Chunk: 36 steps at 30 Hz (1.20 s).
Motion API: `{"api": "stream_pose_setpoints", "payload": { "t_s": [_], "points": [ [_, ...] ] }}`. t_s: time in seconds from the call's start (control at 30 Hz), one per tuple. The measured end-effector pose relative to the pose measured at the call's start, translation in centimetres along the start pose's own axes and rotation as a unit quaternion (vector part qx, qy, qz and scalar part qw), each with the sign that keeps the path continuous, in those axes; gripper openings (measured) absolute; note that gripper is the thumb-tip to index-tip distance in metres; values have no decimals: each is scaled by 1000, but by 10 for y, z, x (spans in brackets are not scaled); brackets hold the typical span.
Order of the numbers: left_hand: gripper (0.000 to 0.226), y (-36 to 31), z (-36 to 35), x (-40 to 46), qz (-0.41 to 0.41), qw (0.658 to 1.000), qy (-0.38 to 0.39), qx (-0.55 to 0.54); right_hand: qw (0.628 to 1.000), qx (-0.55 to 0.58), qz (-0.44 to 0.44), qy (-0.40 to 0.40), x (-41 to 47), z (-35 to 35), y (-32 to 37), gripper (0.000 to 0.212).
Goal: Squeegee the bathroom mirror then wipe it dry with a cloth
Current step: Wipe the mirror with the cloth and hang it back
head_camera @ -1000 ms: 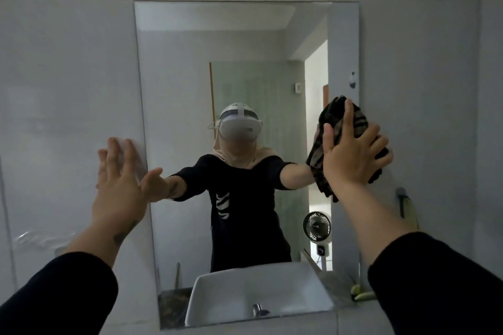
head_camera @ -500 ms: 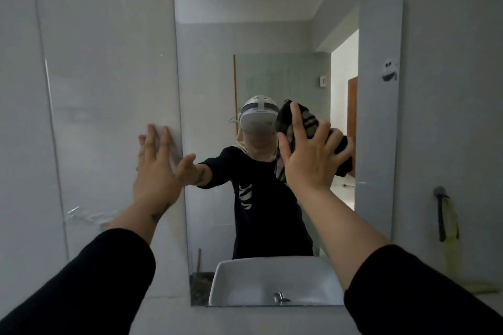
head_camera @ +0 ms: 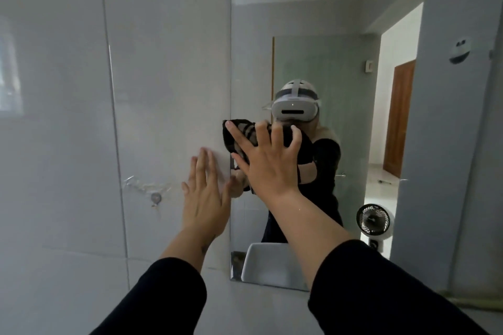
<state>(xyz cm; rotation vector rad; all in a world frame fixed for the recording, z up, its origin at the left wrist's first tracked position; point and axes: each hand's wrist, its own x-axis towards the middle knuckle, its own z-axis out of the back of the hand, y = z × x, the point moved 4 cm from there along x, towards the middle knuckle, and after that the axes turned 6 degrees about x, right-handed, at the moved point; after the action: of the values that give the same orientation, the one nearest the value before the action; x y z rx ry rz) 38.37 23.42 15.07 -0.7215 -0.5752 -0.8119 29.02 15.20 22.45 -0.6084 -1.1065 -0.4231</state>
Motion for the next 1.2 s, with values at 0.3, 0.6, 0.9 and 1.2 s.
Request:
{"api": "stream_pose_setpoints", "payload": {
  "t_s": [0.3, 0.6, 0.9, 1.2],
  "points": [
    [77, -18, -6, -16, -17, 999, 29, 31, 999, -22, -9, 41, -36, -2, -24, 63],
    [97, -30, -19, -23, -32, 997, 39, 56, 991, 1, -129, 29, -64, 14, -108, 62],
    [105, -28, -26, -22, -45, 999, 9, 21, 947, 4, -321, 28, -113, 31, -208, 60],
    [103, -30, -30, -23, -36, 999, -9, 8, 900, 12, -435, -1, -181, 18, -235, 59]
  ]
}}
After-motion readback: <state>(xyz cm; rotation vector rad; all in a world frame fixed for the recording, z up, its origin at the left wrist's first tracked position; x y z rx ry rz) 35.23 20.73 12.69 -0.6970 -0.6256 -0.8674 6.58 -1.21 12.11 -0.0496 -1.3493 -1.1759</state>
